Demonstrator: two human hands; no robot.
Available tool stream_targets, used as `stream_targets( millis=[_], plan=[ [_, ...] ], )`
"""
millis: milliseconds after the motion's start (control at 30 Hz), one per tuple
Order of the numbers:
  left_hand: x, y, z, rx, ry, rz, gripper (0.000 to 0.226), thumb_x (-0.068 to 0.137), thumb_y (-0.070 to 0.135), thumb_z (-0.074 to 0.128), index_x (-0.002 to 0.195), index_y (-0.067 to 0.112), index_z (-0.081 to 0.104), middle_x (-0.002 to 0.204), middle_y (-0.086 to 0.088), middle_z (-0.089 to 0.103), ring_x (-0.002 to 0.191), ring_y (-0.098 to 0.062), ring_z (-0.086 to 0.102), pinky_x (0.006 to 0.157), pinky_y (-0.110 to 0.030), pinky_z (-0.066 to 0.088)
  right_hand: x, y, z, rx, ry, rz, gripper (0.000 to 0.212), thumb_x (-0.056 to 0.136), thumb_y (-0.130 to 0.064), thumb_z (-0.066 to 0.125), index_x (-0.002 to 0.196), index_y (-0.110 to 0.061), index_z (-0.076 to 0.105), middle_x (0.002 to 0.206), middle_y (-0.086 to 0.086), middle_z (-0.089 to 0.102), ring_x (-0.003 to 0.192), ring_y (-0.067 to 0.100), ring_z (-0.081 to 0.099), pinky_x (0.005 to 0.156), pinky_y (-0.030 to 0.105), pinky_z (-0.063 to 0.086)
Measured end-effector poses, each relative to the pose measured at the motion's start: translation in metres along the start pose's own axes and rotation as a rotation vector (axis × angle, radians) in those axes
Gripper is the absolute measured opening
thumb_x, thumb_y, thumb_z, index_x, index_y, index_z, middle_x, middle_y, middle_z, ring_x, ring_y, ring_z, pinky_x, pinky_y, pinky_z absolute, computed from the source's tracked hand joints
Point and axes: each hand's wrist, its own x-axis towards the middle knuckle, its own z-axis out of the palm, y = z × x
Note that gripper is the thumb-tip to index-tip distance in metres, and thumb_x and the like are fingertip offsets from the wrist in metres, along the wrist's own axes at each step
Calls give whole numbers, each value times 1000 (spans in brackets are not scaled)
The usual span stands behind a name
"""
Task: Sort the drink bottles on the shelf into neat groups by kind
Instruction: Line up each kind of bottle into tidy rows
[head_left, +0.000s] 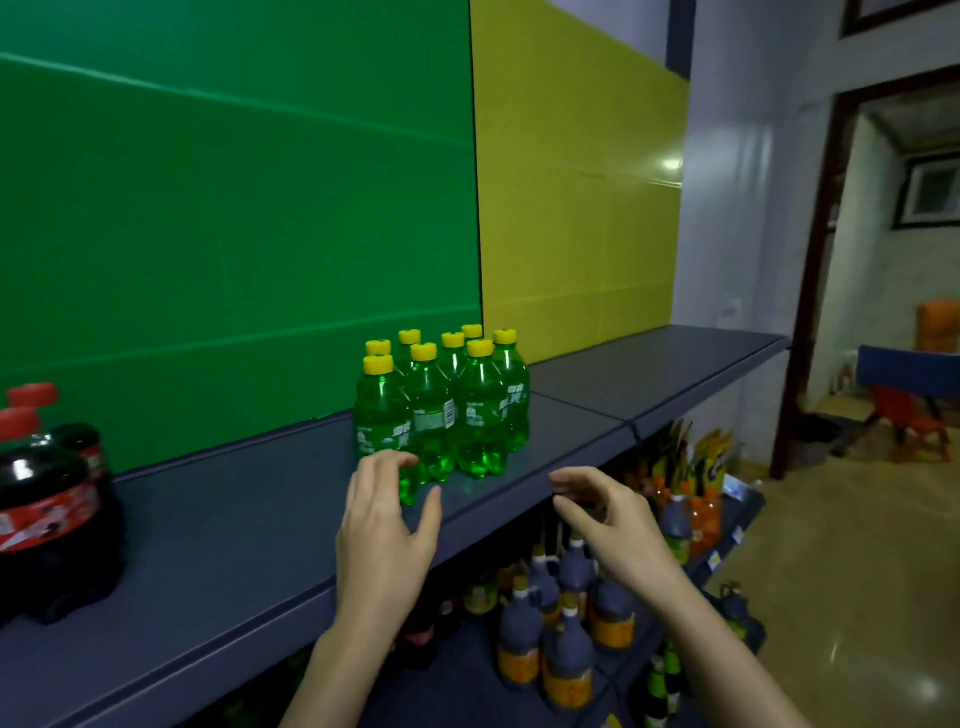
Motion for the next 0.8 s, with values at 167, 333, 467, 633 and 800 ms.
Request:
stream_targets(
  millis=[167,333,467,633,800],
  plan=[
    [16,6,31,102,155,-84,46,78,18,71,117,5,51,117,-11,50,110,-18,41,86,-28,35,44,28,-17,3,-53,-46,19,87,-12,62,105,-16,63,99,-7,66,91,2,60,75,6,44],
    [26,10,49,247,249,-77,57,70,28,77,114,3,51,110,-13,51,103,-18,40,84,-38,44,81,43,-19,74,-109,-101,23,85,-12,64,107,-14,59,102,-4,64,89,2,58,72,0,40],
    [28,9,60,312,264,-64,51,71,26,78,111,6,53,107,-11,52,101,-18,42,81,-39,46,105,44,-13,111,-140,-132,25,84,-13,65,108,-15,57,105,-3,61,91,4,56,71,0,40],
    [28,0,62,327,391,-144,54,75,7,73,120,-1,46,115,-21,45,108,-24,38,94,-37,38,115,39,7,210,-219,-149,28,83,-17,67,106,-22,53,105,-10,58,92,1,54,73,9,45],
    [38,-12,52,173,252,-327,74,80,18,69,139,3,26,139,-16,39,128,-29,38,105,-40,32,114,30,29,217,-83,-255,20,80,-13,69,92,-21,55,88,-9,51,76,5,48,61,13,39]
  ],
)
